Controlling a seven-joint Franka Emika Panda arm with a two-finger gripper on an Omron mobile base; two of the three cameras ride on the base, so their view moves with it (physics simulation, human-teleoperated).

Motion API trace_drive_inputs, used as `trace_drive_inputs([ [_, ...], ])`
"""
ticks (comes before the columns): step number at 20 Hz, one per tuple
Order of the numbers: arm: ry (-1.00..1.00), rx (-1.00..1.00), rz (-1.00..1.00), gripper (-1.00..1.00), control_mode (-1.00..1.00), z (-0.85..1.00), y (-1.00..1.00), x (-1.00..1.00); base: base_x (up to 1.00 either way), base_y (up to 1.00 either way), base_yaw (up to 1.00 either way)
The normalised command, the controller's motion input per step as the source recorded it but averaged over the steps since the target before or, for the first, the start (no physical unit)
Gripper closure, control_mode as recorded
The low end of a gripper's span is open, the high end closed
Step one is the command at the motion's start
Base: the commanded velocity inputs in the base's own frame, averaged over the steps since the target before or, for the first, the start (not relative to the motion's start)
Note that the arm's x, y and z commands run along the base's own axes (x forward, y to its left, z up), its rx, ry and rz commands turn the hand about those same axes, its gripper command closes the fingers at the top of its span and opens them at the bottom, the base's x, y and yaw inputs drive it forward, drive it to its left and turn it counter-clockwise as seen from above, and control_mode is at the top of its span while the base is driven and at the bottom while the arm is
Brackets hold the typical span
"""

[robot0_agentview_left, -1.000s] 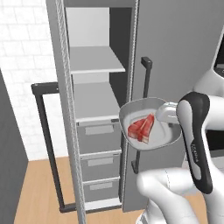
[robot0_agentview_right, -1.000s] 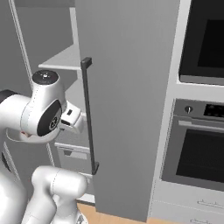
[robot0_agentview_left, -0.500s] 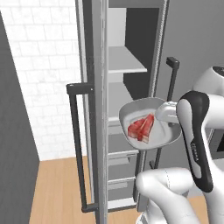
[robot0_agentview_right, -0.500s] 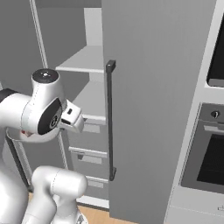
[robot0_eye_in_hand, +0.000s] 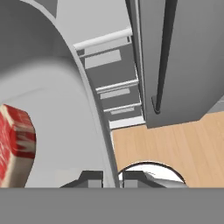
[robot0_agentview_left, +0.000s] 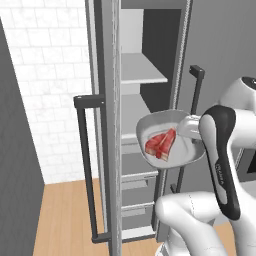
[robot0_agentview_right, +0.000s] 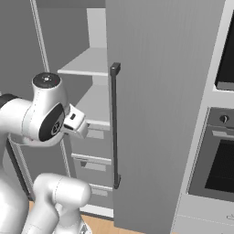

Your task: Take the meat container that has the steak and place it on the second highest rack of the freezer. Then take the vegetable container that has the bell peppers and place it on the highest rack of the freezer.

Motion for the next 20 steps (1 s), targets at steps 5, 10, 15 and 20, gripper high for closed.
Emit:
trace_drive_inputs([
  [5, 0.01, 0.0, -0.29, 1.0, -1.0, -0.01, 0.0, 0.81, 0.0, 0.0, 0.0],
  [10, 0.07, 0.05, -0.35, 1.0, -1.0, -0.15, 0.0, 0.95, 0.0, 0.0, 0.0],
  [15, 0.07, 0.19, -0.31, 1.0, -1.0, -0.46, 0.07, 0.77, 0.0, 0.0, 0.0],
  [20, 0.01, 0.14, -0.3, 1.0, -1.0, -0.55, 0.2, 0.73, 0.0, 0.0, 0.0],
])
